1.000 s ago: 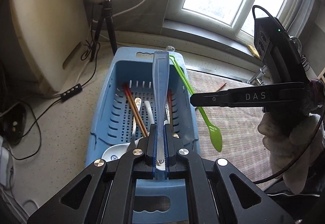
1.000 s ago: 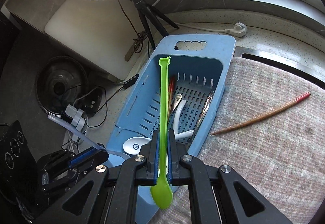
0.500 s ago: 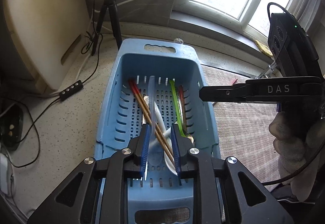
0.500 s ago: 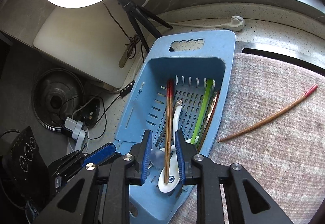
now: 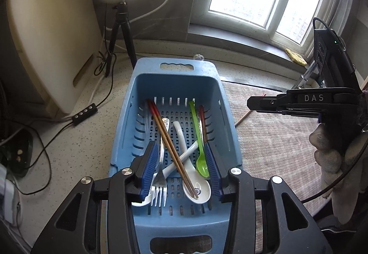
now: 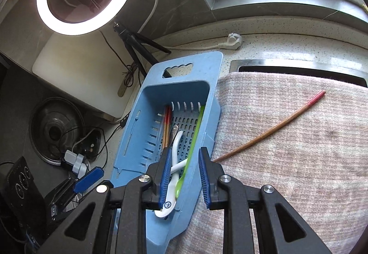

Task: Organize utensils
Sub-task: 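Open the left tool releasing the clear spoon while the right tool releases the lime-green spoon, then move the right tool onto the red-tipped chopstick and close on it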

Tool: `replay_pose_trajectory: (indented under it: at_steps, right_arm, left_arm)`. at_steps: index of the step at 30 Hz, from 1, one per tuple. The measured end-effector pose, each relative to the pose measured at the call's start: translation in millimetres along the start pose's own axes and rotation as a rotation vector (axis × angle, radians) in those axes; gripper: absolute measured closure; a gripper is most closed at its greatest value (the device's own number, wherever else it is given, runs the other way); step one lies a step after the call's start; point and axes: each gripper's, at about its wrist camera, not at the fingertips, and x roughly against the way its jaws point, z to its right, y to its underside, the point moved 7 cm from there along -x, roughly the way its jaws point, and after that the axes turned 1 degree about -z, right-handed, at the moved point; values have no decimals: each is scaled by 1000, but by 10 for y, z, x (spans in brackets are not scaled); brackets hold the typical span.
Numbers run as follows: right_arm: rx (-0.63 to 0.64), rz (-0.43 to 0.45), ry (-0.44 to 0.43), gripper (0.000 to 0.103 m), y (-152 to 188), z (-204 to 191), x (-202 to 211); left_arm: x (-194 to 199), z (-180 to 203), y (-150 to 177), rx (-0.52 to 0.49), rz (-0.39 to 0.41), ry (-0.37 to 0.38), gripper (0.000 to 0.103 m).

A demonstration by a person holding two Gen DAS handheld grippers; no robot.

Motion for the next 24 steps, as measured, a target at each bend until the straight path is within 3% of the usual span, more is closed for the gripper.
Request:
replay_pose_trajectory:
  at_steps: [6,10,18,21,24]
  right_arm:
    - [-22,61,64,64,-89,186,144]
    - [-82,20,74,63,-109,382,143]
    - [-180,-70,153,63,-132,724,4]
    - [-240,-98,156,67,-161,811,-138]
    - [-222,-130,234,76,-213,874,-307]
  left_arm:
    - [44,-3,-19,6,41,-16,54]
    - [44,-24,44,-7,45,-42,52]
    - [15,-90,291,49,25,-25,51]
    - [8,-119,367,70,17,-19,51]
    - [21,-175,418,101,21,-18,51]
